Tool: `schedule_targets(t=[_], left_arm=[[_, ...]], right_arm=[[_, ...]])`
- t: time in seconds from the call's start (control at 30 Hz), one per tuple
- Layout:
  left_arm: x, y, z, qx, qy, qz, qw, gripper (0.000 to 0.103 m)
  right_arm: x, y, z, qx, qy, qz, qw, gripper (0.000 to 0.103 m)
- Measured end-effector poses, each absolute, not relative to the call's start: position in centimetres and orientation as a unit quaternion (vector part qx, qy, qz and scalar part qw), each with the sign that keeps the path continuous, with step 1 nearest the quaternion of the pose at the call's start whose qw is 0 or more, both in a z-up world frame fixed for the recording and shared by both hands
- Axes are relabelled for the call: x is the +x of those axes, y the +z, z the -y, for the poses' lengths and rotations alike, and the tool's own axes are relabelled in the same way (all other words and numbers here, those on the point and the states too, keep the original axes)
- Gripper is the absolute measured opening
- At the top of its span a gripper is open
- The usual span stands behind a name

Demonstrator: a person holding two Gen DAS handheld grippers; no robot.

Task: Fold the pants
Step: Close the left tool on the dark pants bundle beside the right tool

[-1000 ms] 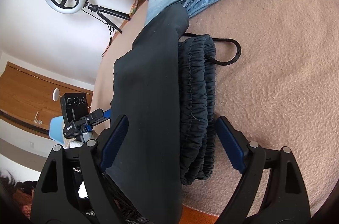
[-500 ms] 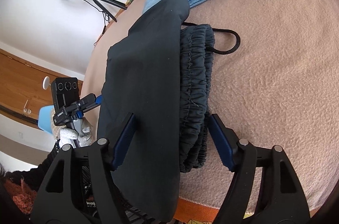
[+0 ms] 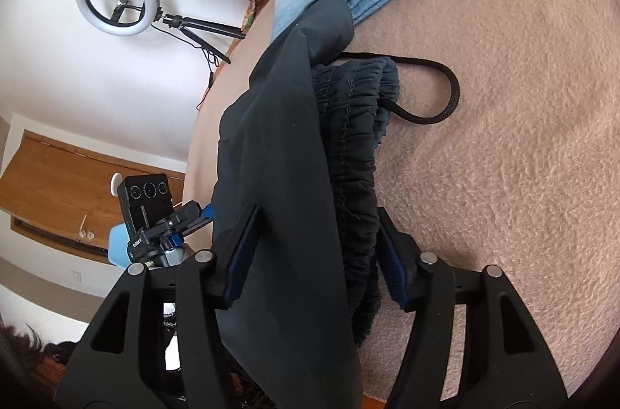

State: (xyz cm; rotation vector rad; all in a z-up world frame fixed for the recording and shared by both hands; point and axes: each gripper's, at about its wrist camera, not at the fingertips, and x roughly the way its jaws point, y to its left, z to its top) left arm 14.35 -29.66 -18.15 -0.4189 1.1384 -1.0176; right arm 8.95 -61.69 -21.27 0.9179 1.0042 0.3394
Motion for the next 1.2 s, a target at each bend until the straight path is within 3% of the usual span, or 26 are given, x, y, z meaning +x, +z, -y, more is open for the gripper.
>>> schedule_targets(t=[0.07, 0.13, 0.17, 0.2, 0.27, 0.33, 0.7, 0.77, 0.83, 0.87, 0.9, 0.97, 1.03, 1.07, 1.1, 1.2], left_arm=[[14.4, -18.1, 29.9, -0.182, -0.459, -0.507, 0.707, 0.067], [14.6, -18.2, 29.9, -0.185, -0.460, -0.502, 0.708, 0.064], [14.8, -18.4, 29.8, -0.194, -0.458, -0.501, 0.708, 0.056], [15.0, -18.4, 29.6, -0.201, -0.454, -0.501, 0.709, 0.033], [15.1, -18.4, 29.3, -0.207, -0.448, -0.497, 0.714, 0.016], [15.0, -18.2, 29.2, -0.209, -0.452, -0.487, 0.718, 0.015], [14.3, -17.3, 29.1, -0.168, -0.459, -0.464, 0.739, 0.011], [14.5, -17.5, 29.3, -0.167, -0.447, -0.469, 0.743, 0.012], [14.8, -17.9, 29.4, -0.167, -0.433, -0.480, 0.745, 0.032], [15.1, -18.3, 29.6, -0.162, -0.419, -0.491, 0.746, 0.063], [15.3, -18.6, 29.7, -0.163, -0.410, -0.501, 0.744, 0.070], [15.7, -18.8, 29.8, -0.181, -0.421, -0.494, 0.739, 0.070], [16.2, -19.1, 30.1, -0.194, -0.428, -0.491, 0.734, 0.063], [16.5, -19.3, 30.3, -0.199, -0.425, -0.492, 0.733, 0.044], [16.8, -19.5, 30.4, -0.204, -0.422, -0.495, 0.732, 0.017], [16.8, -19.4, 30.4, -0.216, -0.426, -0.490, 0.729, 0.012]], right_arm=[[9.0, -20.9, 61.3, 0.403, 0.150, -0.464, 0.774, 0.059], [8.8, -20.1, 60.6, 0.377, 0.145, -0.466, 0.787, 0.043], [8.7, -19.5, 60.5, 0.367, 0.143, -0.465, 0.792, 0.040], [8.5, -18.9, 60.4, 0.359, 0.139, -0.464, 0.798, 0.032], [8.1, -17.4, 60.4, 0.349, 0.134, -0.454, 0.809, 0.023], [7.9, -16.2, 60.1, 0.335, 0.126, -0.448, 0.819, 0.016], [7.7, -15.7, 59.4, 0.306, 0.097, -0.463, 0.826, 0.016], [7.7, -15.8, 59.4, 0.307, 0.098, -0.466, 0.824, 0.016], [7.8, -16.1, 59.5, 0.304, 0.092, -0.471, 0.823, 0.016], [7.8, -16.4, 59.6, 0.308, 0.090, -0.472, 0.821, 0.016], [7.7, -16.6, 59.7, 0.313, 0.089, -0.472, 0.819, 0.016], [7.6, -16.6, 59.7, 0.316, 0.088, -0.470, 0.819, 0.016], [7.6, -16.5, 59.6, 0.312, 0.085, -0.471, 0.821, 0.016], [7.7, -16.3, 59.5, 0.307, 0.081, -0.472, 0.823, 0.016], [7.7, -16.1, 59.3, 0.299, 0.077, -0.473, 0.825, 0.016], [7.7, -15.0, 58.4, 0.272, 0.070, -0.472, 0.836, 0.016]])
